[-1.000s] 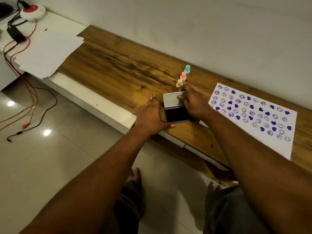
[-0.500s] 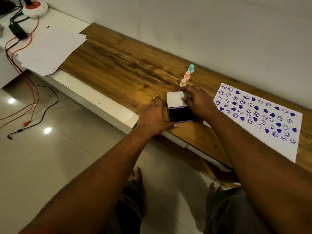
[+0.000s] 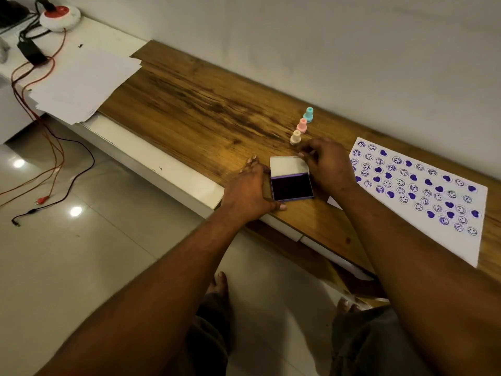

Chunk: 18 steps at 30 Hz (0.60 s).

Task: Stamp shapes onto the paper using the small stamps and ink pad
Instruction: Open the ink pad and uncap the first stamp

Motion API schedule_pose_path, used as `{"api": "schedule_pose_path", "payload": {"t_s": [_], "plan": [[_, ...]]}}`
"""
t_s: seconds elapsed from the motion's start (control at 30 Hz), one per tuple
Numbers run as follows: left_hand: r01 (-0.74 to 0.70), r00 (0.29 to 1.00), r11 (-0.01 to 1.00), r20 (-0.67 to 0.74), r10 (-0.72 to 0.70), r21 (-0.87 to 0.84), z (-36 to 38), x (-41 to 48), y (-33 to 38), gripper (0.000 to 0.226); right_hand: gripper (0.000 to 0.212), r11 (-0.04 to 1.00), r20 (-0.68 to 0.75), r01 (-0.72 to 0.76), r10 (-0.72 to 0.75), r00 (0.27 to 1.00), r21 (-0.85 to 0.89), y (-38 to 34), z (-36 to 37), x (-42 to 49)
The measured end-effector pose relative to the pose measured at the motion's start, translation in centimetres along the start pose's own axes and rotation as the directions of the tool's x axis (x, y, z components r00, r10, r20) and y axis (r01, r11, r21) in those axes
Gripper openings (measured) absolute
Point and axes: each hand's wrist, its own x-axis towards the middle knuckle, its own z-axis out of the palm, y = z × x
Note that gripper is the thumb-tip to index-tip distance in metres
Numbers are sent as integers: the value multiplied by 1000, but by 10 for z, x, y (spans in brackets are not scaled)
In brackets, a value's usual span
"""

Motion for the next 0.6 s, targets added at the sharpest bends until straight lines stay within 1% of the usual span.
{"api": "schedule_pose_path", "payload": {"t_s": [0.07,0.1,0.13,0.2,0.3,0.4,0.53,0.6], "plan": [[0,1000,1000,7,0,-10,-1,-1,-1,103,30,999,-129,-36,36,991,-2,-4,-2,1],[-1,1000,1000,9,1,-18,-2,0,-1,104,34,999,-158,-36,32,987,-21,-6,-2,3],[0,1000,1000,8,0,-29,-3,1,-2,104,37,998,-163,-28,19,986,-55,-9,-2,6],[9,1000,999,-2,-9,-43,-4,1,-1,104,43,987,-129,-16,-5,992,-158,-14,0,15],[7,1000,999,-25,-8,-43,-7,1,-2,106,44,960,-51,-6,-9,999,-282,-19,7,24],[25,999,999,-41,-27,-37,-12,0,-6,108,43,969,5,-2,3,1000,-246,-23,16,27],[68,997,992,-32,-72,-106,-20,0,-11,106,28,983,-23,-26,22,999,-182,-26,21,34],[79,996,989,-28,-84,-128,-22,-2,-13,106,25,983,-43,-47,40,998,-178,-26,23,36]]}}
